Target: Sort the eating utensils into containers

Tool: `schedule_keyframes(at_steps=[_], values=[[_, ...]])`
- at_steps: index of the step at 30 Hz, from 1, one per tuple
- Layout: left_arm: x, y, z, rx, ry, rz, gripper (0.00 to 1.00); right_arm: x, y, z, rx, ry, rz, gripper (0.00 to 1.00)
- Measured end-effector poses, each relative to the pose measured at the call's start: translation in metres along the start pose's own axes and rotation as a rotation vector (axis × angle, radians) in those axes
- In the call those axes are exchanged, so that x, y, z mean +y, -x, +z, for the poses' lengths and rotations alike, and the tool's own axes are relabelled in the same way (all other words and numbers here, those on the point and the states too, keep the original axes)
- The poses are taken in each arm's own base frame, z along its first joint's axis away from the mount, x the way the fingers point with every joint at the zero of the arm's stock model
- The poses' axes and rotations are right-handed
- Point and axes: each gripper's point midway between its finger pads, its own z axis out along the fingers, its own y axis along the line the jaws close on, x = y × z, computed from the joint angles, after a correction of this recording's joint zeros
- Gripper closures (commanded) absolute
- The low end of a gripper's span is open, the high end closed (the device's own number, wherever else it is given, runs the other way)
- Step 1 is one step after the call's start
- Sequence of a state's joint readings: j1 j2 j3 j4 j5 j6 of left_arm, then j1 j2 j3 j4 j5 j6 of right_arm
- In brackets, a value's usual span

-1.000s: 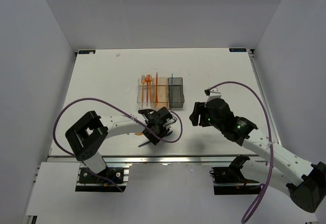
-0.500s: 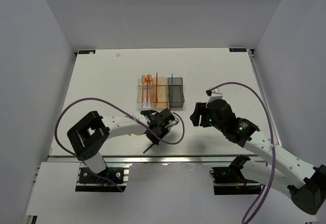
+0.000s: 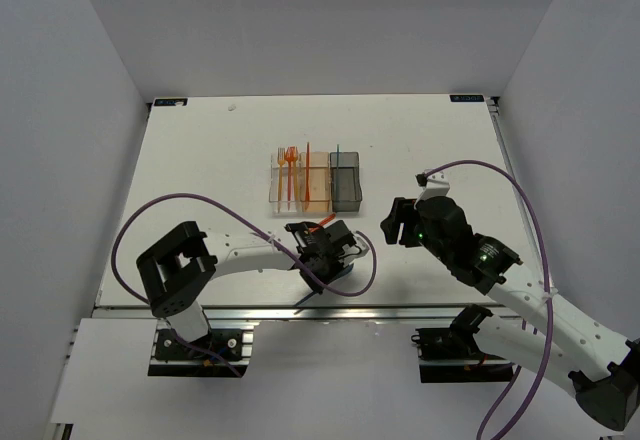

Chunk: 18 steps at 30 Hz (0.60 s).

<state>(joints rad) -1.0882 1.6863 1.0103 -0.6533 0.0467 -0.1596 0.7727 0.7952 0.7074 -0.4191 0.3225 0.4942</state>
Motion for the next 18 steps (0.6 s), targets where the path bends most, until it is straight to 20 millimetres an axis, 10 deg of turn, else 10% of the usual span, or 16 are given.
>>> schedule_keyframes(at_steps=[12,18], values=[[0.006,0.028,-0.02,-0.109,0.047,0.011,1.0,-0.006,0.008,-0.003,-0.025,-0.038,0.004,0.33],[0.047,0.071,-0.079,-0.35,0.198,-0.12,1.0,-0.015,0.03,-0.02,-0.105,-0.088,0.037,0.29]])
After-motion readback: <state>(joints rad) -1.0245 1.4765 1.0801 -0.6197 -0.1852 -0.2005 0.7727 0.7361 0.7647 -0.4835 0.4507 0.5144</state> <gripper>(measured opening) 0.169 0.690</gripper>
